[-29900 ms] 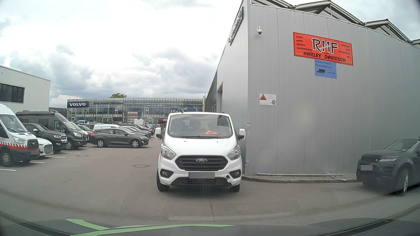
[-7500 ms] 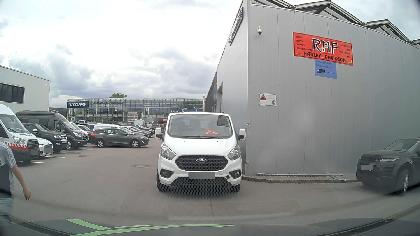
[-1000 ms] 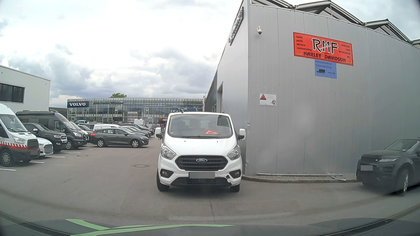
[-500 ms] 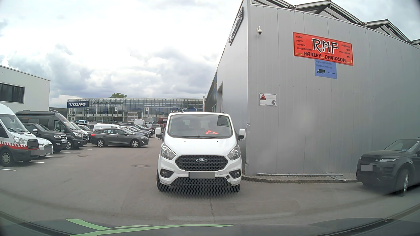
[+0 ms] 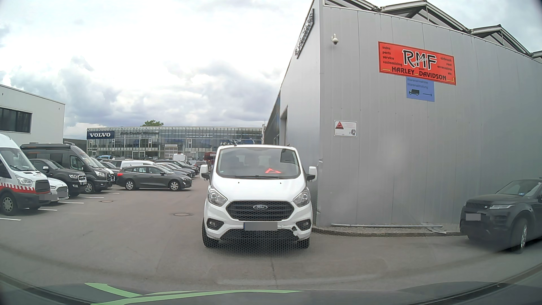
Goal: Follow the waypoints while adhering to traffic rules and regulations
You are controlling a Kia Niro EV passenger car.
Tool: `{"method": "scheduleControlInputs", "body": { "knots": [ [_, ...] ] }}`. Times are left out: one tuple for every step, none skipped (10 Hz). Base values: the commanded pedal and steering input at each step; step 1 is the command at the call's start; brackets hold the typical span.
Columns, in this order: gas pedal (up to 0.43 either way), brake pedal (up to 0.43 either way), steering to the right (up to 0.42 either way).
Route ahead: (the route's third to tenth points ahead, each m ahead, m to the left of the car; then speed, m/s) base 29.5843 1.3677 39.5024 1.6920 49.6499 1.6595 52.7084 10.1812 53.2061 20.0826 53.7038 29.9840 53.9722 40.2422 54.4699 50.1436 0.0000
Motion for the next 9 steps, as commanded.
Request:
{"method": "scheduleControlInputs", "body": {
  "knots": [
    [0.0, 0.53, -0.007],
    [0.0, 0.53, -0.007],
    [0.0, 0.53, -0.007],
    [0.0, 0.53, -0.007],
    [0.0, 0.53, -0.007],
    [0.0, 0.53, -0.007],
    [0.0, 0.53, -0.007],
    [0.0, 0.524, -0.007],
    [0.0, 0.524, -0.008]
  ]
}}
